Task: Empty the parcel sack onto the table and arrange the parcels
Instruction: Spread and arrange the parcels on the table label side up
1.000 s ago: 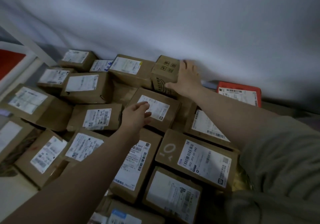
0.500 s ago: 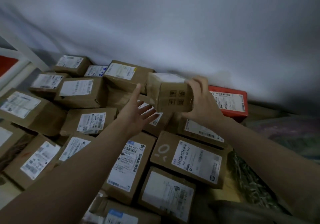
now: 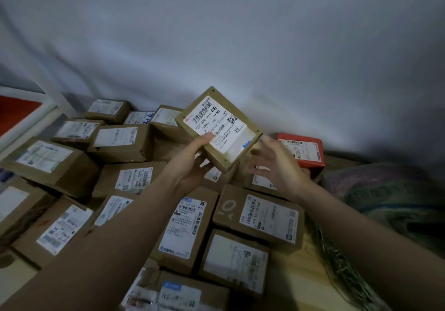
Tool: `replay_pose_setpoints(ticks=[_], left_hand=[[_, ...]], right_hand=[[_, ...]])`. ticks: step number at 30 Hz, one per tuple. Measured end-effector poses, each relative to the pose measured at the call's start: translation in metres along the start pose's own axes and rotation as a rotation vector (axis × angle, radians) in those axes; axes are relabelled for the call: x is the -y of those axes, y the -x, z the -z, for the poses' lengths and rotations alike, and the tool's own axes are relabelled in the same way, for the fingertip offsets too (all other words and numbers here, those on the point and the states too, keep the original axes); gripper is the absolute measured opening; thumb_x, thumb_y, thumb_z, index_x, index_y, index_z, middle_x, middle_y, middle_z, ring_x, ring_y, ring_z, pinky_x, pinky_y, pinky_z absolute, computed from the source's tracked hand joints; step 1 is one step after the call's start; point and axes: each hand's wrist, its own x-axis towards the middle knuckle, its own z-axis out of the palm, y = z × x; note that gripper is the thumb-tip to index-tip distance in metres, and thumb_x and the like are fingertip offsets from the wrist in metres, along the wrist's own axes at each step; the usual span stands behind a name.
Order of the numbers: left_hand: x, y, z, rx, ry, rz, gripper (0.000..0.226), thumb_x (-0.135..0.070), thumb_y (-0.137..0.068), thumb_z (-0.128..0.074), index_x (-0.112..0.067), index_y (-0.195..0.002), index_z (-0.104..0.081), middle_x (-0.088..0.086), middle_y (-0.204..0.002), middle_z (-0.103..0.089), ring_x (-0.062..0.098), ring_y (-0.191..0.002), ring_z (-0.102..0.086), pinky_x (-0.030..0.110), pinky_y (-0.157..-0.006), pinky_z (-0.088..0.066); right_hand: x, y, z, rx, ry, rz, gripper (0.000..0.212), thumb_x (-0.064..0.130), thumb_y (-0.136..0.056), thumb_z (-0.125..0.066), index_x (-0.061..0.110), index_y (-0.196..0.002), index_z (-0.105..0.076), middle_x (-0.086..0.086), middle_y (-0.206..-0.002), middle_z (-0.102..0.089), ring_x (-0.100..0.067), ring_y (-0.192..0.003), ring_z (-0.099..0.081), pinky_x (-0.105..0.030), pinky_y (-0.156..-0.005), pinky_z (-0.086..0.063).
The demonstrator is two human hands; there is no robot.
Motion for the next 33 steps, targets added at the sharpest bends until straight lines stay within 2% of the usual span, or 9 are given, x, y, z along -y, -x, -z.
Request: replay_pose_setpoints(ticks=[2,4,9,13,18,22,25,30,33], left_hand=[[0.001,0.005,-0.003,0.013,0.007,0.0,0.027,-0.019,-0.089,-0.068,-0.015,-0.115,-0.065,0.001,-0.099,-0.076,0.018,-0.103,-0.066,0.035,-0.082,-0.054],[0.002,0.008,-0.005,0.021,0.002,-0.004,0.031,-0.02,-0.088,-0.069,-0.016,-0.118,-0.064,0.0,-0.099,-0.077,0.018,-0.103,-0.067,0.035,-0.084,-0.054],[0.009,0.006,-0.002,0.019,-0.136,0.008,0.033,-0.029,-0.086,-0.072,-0.021,-0.118,-0.066,-0.002,-0.111,-0.074,0.019,-0.116,-0.061,0.04,-0.103,-0.046],[0.012,-0.005,0.012,-0.111,-0.253,-0.005,0.094,-0.044,-0.072,-0.083,-0.018,-0.15,-0.036,0.004,-0.15,-0.042,0.024,-0.123,-0.055,0.045,-0.106,-0.045],[0.018,-0.019,0.03,-0.274,-0.243,0.021,0.062,-0.032,-0.088,-0.07,-0.01,-0.141,-0.046,0.009,-0.132,-0.058,0.026,-0.118,-0.058,0.046,-0.105,-0.047],[0.02,-0.026,0.04,-0.344,-0.245,0.042,0.053,-0.027,-0.091,-0.068,-0.008,-0.137,-0.05,0.008,-0.113,-0.066,0.024,-0.111,-0.063,0.044,-0.101,-0.051],[0.023,-0.032,0.046,-0.384,-0.257,0.045,0.06,-0.025,-0.091,-0.068,-0.008,-0.143,-0.043,0.01,-0.116,-0.066,0.023,-0.109,-0.065,0.041,-0.095,-0.054],[0.023,-0.035,0.045,-0.412,-0.245,0.038,0.053,-0.021,-0.094,-0.063,-0.007,-0.141,-0.045,0.006,-0.109,-0.065,0.022,-0.105,-0.065,0.038,-0.088,-0.056],[0.022,-0.032,0.041,-0.424,-0.248,0.029,0.049,-0.021,-0.094,-0.063,-0.007,-0.139,-0.047,0.006,-0.111,-0.066,0.022,-0.105,-0.066,0.038,-0.087,-0.057]], right_hand=[[0.002,0.012,-0.01,0.106,-0.024,-0.056,0.064,0.057,-0.081,-0.067,0.016,-0.13,-0.06,-0.014,-0.119,-0.07,-0.035,-0.103,-0.07,-0.046,-0.088,-0.058],[0.001,0.019,-0.018,0.147,-0.038,-0.068,0.059,0.052,-0.081,-0.07,0.017,-0.128,-0.062,-0.014,-0.118,-0.071,-0.038,-0.106,-0.069,-0.047,-0.089,-0.058],[0.0,0.006,-0.018,-0.036,0.013,-0.023,0.053,0.034,-0.087,-0.073,0.016,-0.133,-0.055,-0.011,-0.11,-0.074,-0.027,-0.092,-0.074,-0.042,-0.078,-0.061],[0.008,-0.02,0.0,-0.269,0.048,-0.035,0.051,0.039,-0.084,-0.075,0.018,-0.126,-0.056,-0.004,-0.106,-0.075,-0.022,-0.092,-0.074,-0.04,-0.074,-0.063],[0.012,-0.069,0.024,-0.43,0.108,-0.119,0.065,0.045,-0.077,-0.079,0.02,-0.13,-0.052,-0.003,-0.115,-0.067,-0.022,-0.096,-0.068,-0.039,-0.068,-0.063],[0.008,-0.112,0.027,-0.402,0.258,-0.137,0.042,0.037,-0.089,-0.07,0.015,-0.123,-0.059,-0.006,-0.113,-0.065,-0.024,-0.094,-0.066,-0.043,-0.075,-0.062],[0.001,-0.133,0.027,-0.364,0.419,-0.155,0.031,0.021,-0.097,-0.059,0.007,-0.125,-0.059,-0.005,-0.119,-0.064,-0.027,-0.103,-0.063,-0.044,-0.083,-0.06],[-0.018,-0.151,0.026,-0.196,0.53,-0.261,0.042,0.004,-0.089,-0.052,0.01,-0.13,-0.06,-0.007,-0.123,-0.067,-0.029,-0.105,-0.065,-0.043,-0.095,-0.056],[-0.016,-0.143,0.024,-0.226,0.538,-0.234,0.037,0.004,-0.09,-0.053,0.003,-0.126,-0.062,-0.009,-0.118,-0.067,-0.027,-0.103,-0.064,-0.037,-0.086,-0.055]])
